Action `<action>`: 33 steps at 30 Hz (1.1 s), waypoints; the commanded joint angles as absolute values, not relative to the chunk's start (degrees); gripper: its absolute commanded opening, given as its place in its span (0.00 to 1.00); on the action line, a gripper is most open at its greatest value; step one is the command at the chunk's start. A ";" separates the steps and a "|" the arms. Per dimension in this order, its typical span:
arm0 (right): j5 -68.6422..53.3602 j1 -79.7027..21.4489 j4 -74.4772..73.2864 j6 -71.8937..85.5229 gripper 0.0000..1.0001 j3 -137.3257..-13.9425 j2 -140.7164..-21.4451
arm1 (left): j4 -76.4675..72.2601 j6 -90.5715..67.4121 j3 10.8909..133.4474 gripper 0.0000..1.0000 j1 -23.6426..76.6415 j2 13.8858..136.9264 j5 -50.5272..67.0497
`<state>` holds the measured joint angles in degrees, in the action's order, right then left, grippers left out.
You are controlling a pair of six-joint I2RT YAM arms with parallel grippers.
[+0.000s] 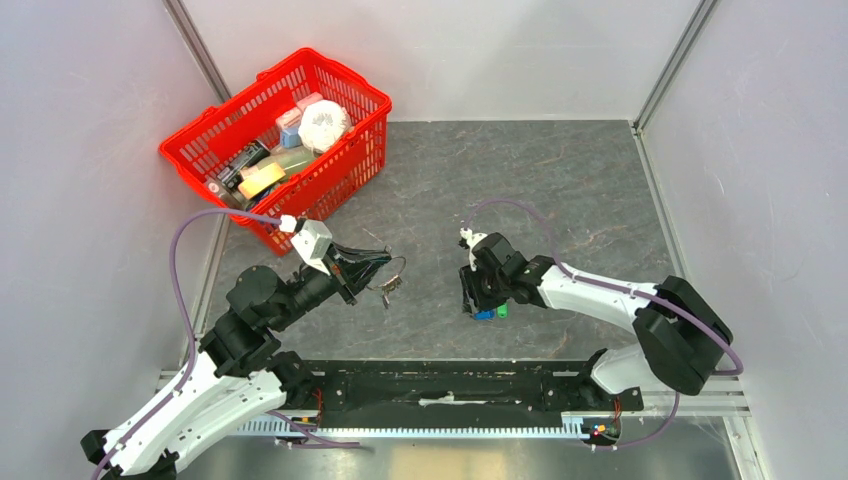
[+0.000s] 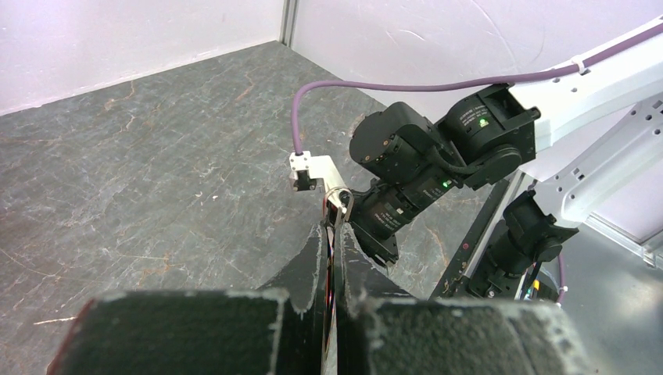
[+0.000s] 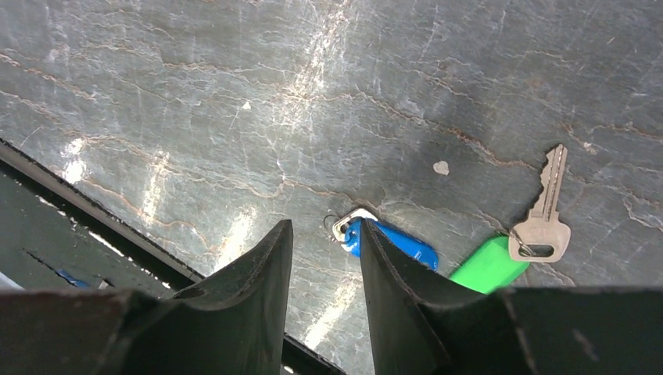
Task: Put the keys on the keyring
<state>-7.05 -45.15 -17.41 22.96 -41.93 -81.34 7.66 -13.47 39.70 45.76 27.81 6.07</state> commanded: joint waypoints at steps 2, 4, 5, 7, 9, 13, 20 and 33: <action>-5.50 -44.99 -18.86 23.52 0.44 -42.17 -78.11 | 5.89 -13.71 40.61 0.02 45.70 27.59 6.14; -5.37 -44.96 -19.49 23.38 0.44 -42.19 -78.06 | 5.89 -13.77 40.65 0.02 45.70 27.61 6.15; -5.48 -45.00 -19.75 23.32 0.44 -42.18 -78.14 | 5.89 -13.78 40.62 0.02 45.70 27.60 6.15; -6.08 -45.02 -19.71 23.33 0.43 -42.02 -78.38 | 5.89 -13.78 40.54 0.02 45.70 27.58 6.15; -6.58 -45.00 -19.60 23.08 0.43 -41.84 -78.75 | 5.89 -13.80 40.60 0.02 45.70 27.64 6.24; -7.61 -45.00 -19.09 23.12 0.43 -41.75 -79.60 | 5.81 -13.84 40.63 0.02 45.70 27.80 6.41; -8.97 -45.00 -18.81 22.86 0.40 -42.31 -81.88 | 5.85 -13.89 40.53 0.02 45.70 27.77 6.38; -7.94 -45.00 -19.01 22.71 0.35 -43.22 -82.64 | 5.72 -13.79 40.61 0.02 45.70 28.08 6.35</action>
